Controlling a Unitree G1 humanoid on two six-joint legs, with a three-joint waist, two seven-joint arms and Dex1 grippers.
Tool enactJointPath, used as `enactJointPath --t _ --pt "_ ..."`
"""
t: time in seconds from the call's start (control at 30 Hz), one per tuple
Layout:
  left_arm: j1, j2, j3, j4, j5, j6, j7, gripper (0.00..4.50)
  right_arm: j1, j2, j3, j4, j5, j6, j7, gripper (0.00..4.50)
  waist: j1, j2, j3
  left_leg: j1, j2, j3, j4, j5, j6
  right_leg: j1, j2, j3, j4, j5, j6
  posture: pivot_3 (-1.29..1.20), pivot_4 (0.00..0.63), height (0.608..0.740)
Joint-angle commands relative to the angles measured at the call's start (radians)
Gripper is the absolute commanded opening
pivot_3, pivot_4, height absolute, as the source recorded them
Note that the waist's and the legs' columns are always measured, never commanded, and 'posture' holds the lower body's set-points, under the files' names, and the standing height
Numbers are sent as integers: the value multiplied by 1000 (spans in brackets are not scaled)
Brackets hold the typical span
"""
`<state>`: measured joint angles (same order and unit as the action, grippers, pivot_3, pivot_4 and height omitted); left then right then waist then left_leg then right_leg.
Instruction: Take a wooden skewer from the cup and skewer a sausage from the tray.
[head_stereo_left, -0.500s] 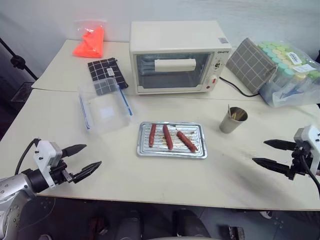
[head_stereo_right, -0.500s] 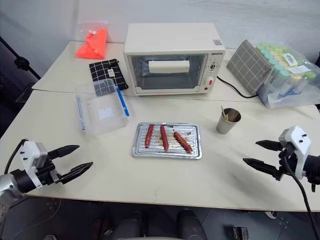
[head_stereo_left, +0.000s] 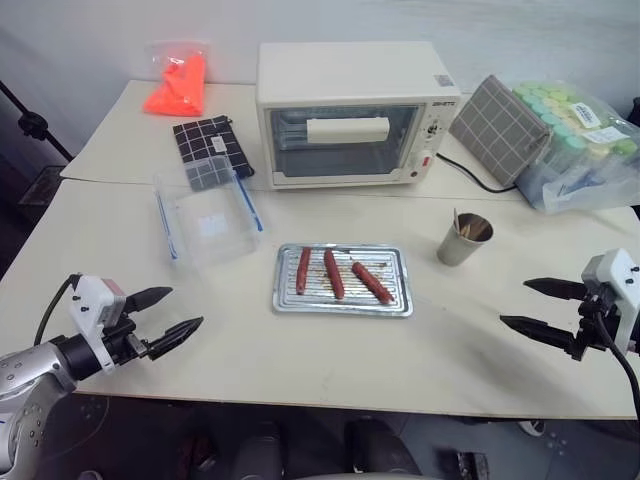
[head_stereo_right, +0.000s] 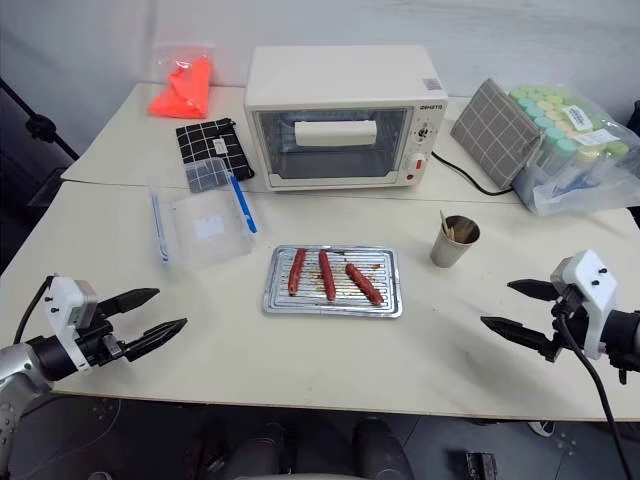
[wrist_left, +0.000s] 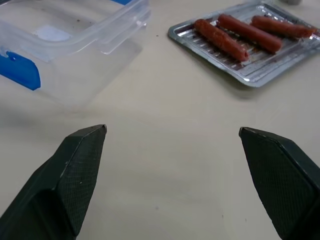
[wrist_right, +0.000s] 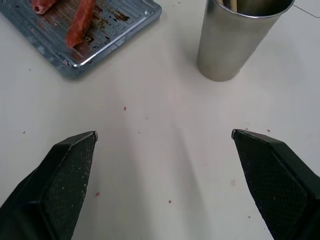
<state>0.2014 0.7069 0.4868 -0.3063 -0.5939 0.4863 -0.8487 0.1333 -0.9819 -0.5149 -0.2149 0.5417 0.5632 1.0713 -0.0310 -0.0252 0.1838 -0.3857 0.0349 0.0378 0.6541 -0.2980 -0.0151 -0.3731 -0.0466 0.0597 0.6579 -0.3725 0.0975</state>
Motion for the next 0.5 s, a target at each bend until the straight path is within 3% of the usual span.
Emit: enactJointPath --t 0.03,0.3,0.5 --pt "-2 6 -2 -35 -15 6 4 4488 14 16 -38 -65 15 7 -30 4500 -1 0 0 0 0 0 0 0 0 0 0 0 0 0 0 0 150 740" --pt "-23 34 -82 -69 -5 13 -21 4488 -11 111 -42 -178 14 39 -211 4500 0 0 0 0 0 0 0 0 0 0 0 0 0 0 0 0 150 740" --pt "-160 73 -135 -145 -139 126 -56 4488 -97 234 -23 -317 39 136 -456 4500 0 0 0 -1 0 0 -1 0 -1 -1 0 0 1 0 0 0 150 740"
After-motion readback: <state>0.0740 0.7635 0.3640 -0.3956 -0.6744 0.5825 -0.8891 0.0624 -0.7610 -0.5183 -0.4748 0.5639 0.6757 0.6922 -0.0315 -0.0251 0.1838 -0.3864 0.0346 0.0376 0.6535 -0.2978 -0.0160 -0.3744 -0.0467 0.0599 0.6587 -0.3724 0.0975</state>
